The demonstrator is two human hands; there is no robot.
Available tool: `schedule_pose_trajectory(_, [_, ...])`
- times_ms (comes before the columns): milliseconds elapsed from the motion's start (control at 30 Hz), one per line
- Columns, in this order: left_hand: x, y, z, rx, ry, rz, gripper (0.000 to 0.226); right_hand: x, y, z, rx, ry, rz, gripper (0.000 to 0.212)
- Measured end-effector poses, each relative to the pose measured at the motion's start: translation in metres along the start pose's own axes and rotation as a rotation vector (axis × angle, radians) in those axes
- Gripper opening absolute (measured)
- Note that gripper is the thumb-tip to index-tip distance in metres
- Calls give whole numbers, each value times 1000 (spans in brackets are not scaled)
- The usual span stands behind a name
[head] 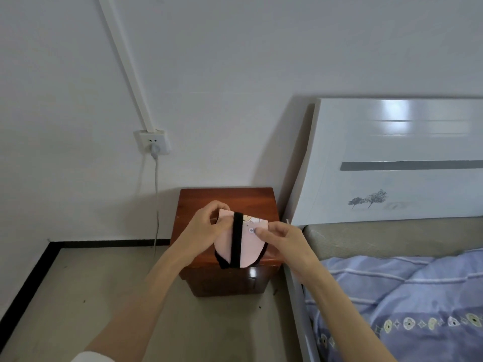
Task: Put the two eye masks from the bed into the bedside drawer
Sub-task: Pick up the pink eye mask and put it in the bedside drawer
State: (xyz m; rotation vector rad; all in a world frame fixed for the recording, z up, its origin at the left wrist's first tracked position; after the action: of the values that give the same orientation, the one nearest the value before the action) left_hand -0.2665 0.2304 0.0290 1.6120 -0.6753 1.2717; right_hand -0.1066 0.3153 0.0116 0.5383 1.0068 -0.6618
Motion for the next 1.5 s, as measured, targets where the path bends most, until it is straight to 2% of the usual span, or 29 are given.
schedule_pose_trajectory(67, [-8,1,3,-16,64,69,19,4,-2,0,-42,-97,-152,23])
schedule_pose_trajectory(167, [-16,-6,8,-84,99,112,11,4,-8,-1,2,-118,-180,27])
schedule_pose_trajectory(300, [-36,-21,8,-31,181,144,32,12,-18,-2,78,-120,-152,21])
schedule_pose_trajectory(433, [-66,-38,20,-35,265,262,25,34,-24,-8,109,-166,-128,26])
schedule_pose_trajectory(533, [-87,-47,27,32,258,177,11,61,-29,-15,70,-228,-114,26])
schedule_pose_trajectory(600, [-106,-52,27,104,256,105,11,83,-30,-24,52,-273,-116,23])
schedule_pose_trajectory(700, [-147,-65,25,105,282,81,16,123,-27,-45,78,-352,-86,19])
schedule_pose_trajectory(767, [-186,-76,27,77,359,107,17,156,-23,-63,115,-398,-15,17])
schedule_pose_trajectory(867, [-257,-83,44,112,491,89,6,214,-14,-91,150,-468,96,12])
schedule_pose_trajectory(933, [-305,-79,60,160,562,26,22,253,-7,-109,168,-503,185,6])
schedule_pose_trajectory(1067, [-392,-62,76,259,719,-23,68,321,0,-153,171,-588,299,66])
schedule_pose_trajectory(1133, [-424,-52,71,287,757,-43,84,342,1,-177,179,-588,317,80])
schedule_pose_trajectory(1233, [-451,-38,58,348,733,-26,94,360,4,-203,227,-536,254,87])
schedule_pose_trajectory(1400, [-452,-33,35,348,559,100,85,369,6,-218,264,-446,171,87])
schedule_pose_trajectory(1500, [-448,-34,32,367,543,157,87,368,7,-216,251,-452,118,92])
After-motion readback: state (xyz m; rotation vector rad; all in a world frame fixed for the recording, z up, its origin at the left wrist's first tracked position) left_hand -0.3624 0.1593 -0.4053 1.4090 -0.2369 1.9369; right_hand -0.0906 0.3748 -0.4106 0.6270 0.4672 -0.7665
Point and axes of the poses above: each hand's wrist, its own z-axis away from the middle knuckle, its own y-axis out of the back of the hand, x = y × z, the point moved 4 cm from there along -z, towards the middle knuckle, and after that the axes turned 6 degrees about -y, right-handed, at the moved point
